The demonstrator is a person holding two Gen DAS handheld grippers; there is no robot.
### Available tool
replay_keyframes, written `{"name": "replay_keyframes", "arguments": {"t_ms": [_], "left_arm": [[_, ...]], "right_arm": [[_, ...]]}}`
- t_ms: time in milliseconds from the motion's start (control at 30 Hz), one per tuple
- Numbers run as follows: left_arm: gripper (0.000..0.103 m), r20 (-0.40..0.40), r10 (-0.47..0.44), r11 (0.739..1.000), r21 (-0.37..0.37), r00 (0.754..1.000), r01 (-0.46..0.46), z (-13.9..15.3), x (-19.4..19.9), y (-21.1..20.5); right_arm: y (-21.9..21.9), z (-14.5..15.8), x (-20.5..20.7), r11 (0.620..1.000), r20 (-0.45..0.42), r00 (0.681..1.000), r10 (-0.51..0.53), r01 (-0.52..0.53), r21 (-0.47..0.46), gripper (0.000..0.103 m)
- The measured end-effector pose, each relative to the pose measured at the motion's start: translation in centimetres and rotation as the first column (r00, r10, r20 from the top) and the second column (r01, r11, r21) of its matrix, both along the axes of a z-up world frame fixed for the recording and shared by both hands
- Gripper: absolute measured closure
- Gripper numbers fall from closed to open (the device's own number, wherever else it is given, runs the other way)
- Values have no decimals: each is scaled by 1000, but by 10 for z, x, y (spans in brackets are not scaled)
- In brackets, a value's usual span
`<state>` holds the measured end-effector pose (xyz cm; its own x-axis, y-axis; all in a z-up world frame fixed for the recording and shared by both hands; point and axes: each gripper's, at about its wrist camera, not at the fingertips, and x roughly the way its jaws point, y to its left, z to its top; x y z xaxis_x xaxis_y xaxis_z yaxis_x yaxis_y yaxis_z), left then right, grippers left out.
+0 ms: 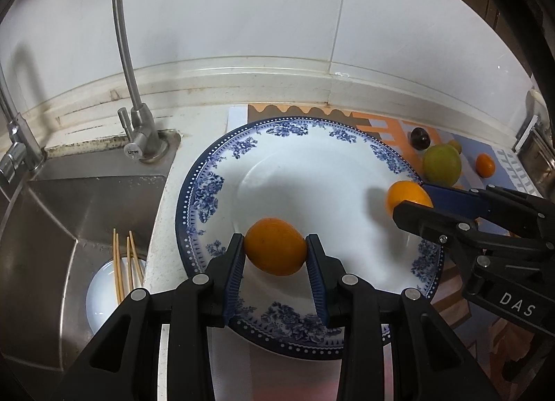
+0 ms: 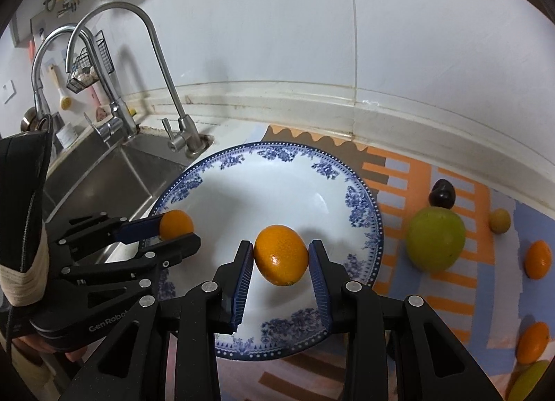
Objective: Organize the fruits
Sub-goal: 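Carry both oranges onto the blue-rimmed plate and open both tools, then lift both tools off the plate and move back toward the fruit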
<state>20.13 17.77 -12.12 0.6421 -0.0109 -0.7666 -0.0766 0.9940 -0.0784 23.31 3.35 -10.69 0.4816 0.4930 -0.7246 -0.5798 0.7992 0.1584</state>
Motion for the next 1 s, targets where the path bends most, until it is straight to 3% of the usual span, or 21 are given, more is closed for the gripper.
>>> {"name": "replay_keyframes", "arguments": {"t_ms": [100,233,600,733,867,1000], "left_arm": [[56,14,5,1000,9,1000,-5,4,-1,-2],[55,35,1,1000,23,999,-1,15,-7,-7],[45,142,-41,999,18,989,39,63,-40,-42],[40,182,-67,998,13,981,66,81,-50,-60],[38,202,-106,994,-3,974,109,91,-57,-79],[36,219,-155,988,14,963,156,95,-62,-99]], "right_arm": [[-1,-1,-1,1000,-4,1000,-1,1,2,68],[-6,6,-6,1000,14,1000,-10,10,18,61],[-43,52,-38,995,118,990,-76,67,73,61],[-63,71,-54,991,172,979,-112,98,90,50],[-83,85,-70,986,199,969,-148,128,111,50],[-108,94,-86,977,234,951,-202,180,114,42]]}}
